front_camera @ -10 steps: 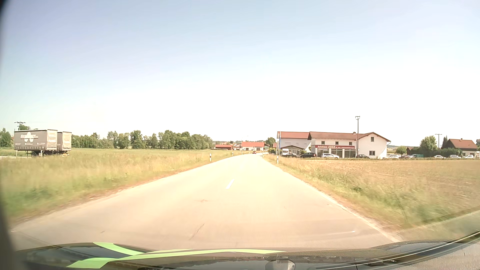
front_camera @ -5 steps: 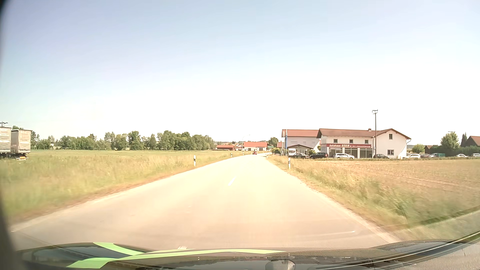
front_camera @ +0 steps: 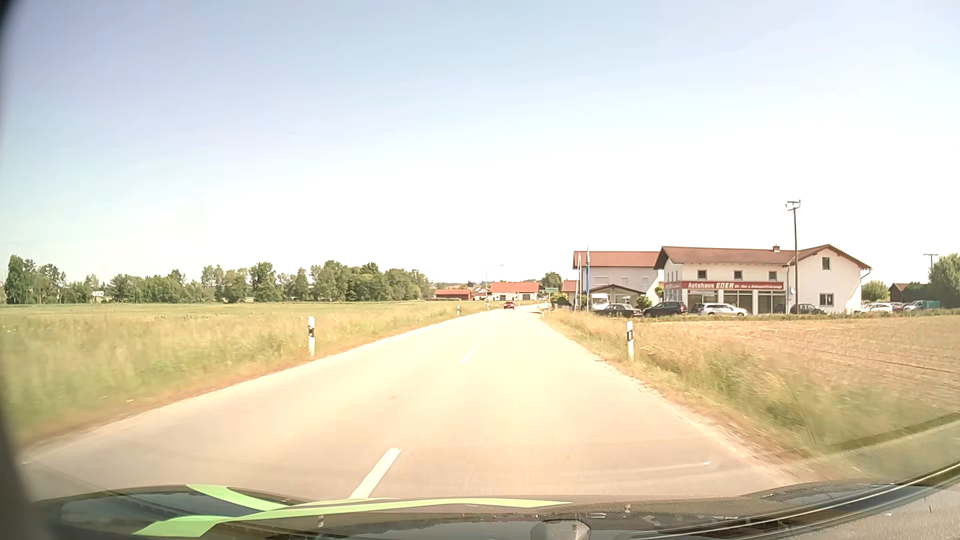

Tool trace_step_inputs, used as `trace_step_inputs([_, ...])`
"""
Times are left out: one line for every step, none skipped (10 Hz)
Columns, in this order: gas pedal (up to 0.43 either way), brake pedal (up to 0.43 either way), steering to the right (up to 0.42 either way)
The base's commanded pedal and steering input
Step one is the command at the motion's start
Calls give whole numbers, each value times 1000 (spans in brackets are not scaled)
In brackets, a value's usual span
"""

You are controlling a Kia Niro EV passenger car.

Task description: Follow the waypoints while adhering to traffic rules and regulations

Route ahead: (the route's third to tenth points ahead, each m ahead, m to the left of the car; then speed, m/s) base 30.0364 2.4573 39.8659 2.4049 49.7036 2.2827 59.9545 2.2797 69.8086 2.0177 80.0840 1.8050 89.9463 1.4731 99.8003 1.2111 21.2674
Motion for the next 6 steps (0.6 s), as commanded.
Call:
trace_step_inputs([197, 0, -1])
trace_step_inputs([197, 0, -1])
trace_step_inputs([197, 0, -1])
trace_step_inputs([209, 0, -1])
trace_step_inputs([209, 0, -1])
trace_step_inputs([209, 0, -1])
